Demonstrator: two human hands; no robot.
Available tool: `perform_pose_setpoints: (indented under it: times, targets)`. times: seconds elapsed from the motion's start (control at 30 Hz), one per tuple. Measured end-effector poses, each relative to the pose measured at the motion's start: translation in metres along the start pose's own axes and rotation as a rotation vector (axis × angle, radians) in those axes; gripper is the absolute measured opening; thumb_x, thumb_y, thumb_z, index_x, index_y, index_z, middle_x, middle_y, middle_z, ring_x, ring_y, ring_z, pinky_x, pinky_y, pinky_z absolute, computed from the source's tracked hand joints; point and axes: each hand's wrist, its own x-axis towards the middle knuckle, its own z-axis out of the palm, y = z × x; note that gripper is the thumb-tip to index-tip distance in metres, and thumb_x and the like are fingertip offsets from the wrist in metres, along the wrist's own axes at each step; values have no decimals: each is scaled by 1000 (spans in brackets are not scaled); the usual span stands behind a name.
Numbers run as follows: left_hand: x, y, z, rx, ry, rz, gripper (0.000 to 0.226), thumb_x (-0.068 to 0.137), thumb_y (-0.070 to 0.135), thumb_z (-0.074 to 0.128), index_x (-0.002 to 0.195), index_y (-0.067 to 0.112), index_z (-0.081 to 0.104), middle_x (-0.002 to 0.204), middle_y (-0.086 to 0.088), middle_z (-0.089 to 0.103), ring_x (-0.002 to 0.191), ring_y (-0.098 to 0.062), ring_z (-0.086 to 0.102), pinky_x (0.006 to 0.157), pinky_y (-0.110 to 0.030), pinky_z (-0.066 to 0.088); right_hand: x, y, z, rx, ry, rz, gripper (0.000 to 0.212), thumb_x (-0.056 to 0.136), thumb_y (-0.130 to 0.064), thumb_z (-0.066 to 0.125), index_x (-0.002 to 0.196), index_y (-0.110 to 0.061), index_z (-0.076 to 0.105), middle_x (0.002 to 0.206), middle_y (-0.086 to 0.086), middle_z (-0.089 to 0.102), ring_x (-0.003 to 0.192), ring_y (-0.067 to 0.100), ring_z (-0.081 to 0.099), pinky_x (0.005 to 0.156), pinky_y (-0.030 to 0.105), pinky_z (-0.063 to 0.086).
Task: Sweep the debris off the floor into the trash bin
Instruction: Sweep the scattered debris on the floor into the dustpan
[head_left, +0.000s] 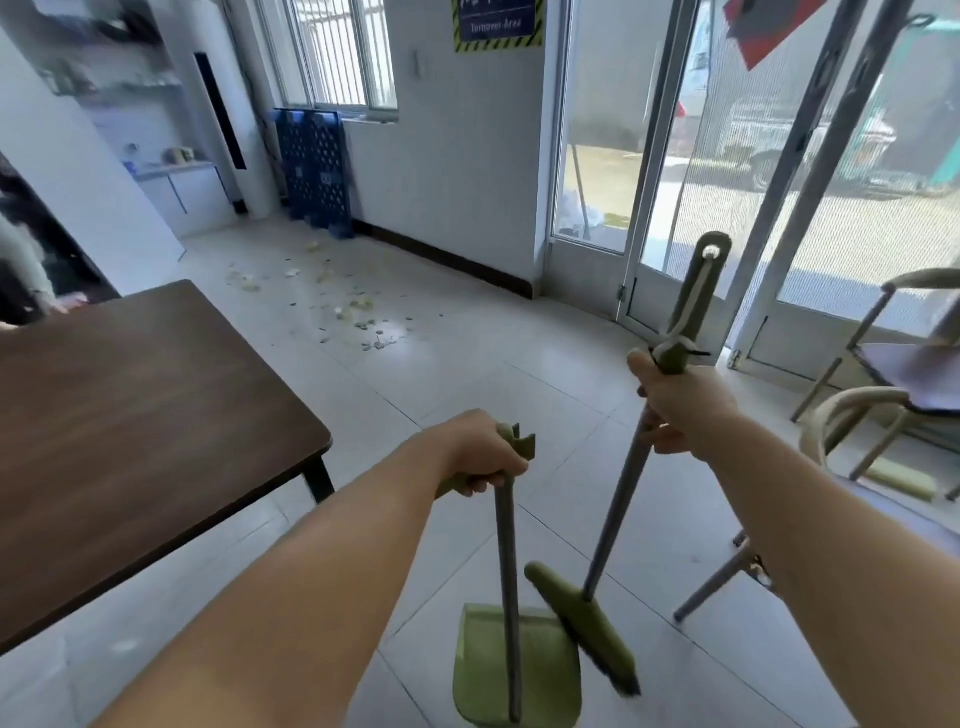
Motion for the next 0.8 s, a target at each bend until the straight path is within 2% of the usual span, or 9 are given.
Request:
perform_pose_setpoints:
  times: [0.07, 0.13, 0.2, 0.3, 0.37, 0.43, 0.5, 0.67, 0.8]
  targets:
    - [32, 0, -23, -15, 36, -7, 6, 86, 16, 66, 88, 11, 64, 73, -6, 58, 54, -14, 49, 53, -24, 45, 32, -21, 17, 63, -119, 61, 34, 86, -35, 66, 100, -4, 62, 74, 12, 67, 63, 28, 67, 56, 32, 57]
    - [61, 2, -46, -37, 78, -22, 12, 85, 17, 67, 93, 7, 65, 73, -6, 57, 54, -15, 49, 53, -25, 45, 60, -41, 33, 142, -227, 110, 15, 91, -8, 57, 105, -4, 61, 79, 15, 68, 64, 28, 66, 63, 36, 59]
    - [87, 1, -67, -94, 96, -56, 22, 85, 20, 69, 98, 3, 66, 72, -6, 56, 53, -14, 49, 52, -24, 45, 88, -59, 47, 267, -290, 172, 22, 94, 1, 41, 101, -8, 60, 80, 18, 68, 65, 29, 67, 65, 38, 59]
    - [121, -2, -97, -187, 60, -119, 17, 87, 23, 71, 90, 7, 64, 69, -5, 55, 54, -14, 50, 56, -26, 47, 127, -81, 67, 512, -384, 302, 27, 98, -14, 33, 94, -9, 59, 85, 20, 66, 72, 33, 68, 67, 41, 59]
    - [149, -4, -114, -260, 54, -161, 13, 89, 19, 68, 84, 9, 61, 66, -4, 54, 52, -13, 49, 56, -25, 46, 162, -91, 84, 584, -425, 365, 23, 94, -24, 42, 90, -8, 59, 84, 19, 62, 78, 35, 66, 70, 41, 56]
    - [178, -5, -127, -272, 112, -183, 9, 89, 12, 63, 83, 10, 58, 67, -5, 52, 52, -12, 48, 53, -24, 45, 193, -99, 100, 565, -459, 386, 20, 85, -32, 58, 82, -11, 57, 79, 13, 57, 76, 31, 65, 64, 36, 52]
    - [217, -6, -148, -240, 208, -196, 7, 87, 9, 59, 82, 11, 55, 72, -7, 51, 54, -14, 47, 52, -25, 42, 231, -115, 122, 539, -513, 392, 22, 77, -32, 66, 81, -13, 56, 75, 10, 53, 76, 28, 65, 58, 31, 51]
    - [304, -5, -204, -212, 369, -275, 12, 82, 17, 66, 88, 9, 59, 73, -7, 52, 55, -17, 47, 50, -26, 41, 331, -163, 187, 388, -701, 443, 33, 78, -42, 67, 86, -10, 57, 75, 9, 52, 77, 27, 66, 52, 25, 52]
    - [357, -9, -243, -237, 459, -336, 15, 85, 23, 67, 84, 11, 56, 73, -6, 54, 57, -17, 49, 48, -25, 43, 394, -205, 230, 357, -783, 460, 36, 84, -41, 64, 95, -8, 55, 82, 12, 52, 76, 27, 65, 57, 27, 55]
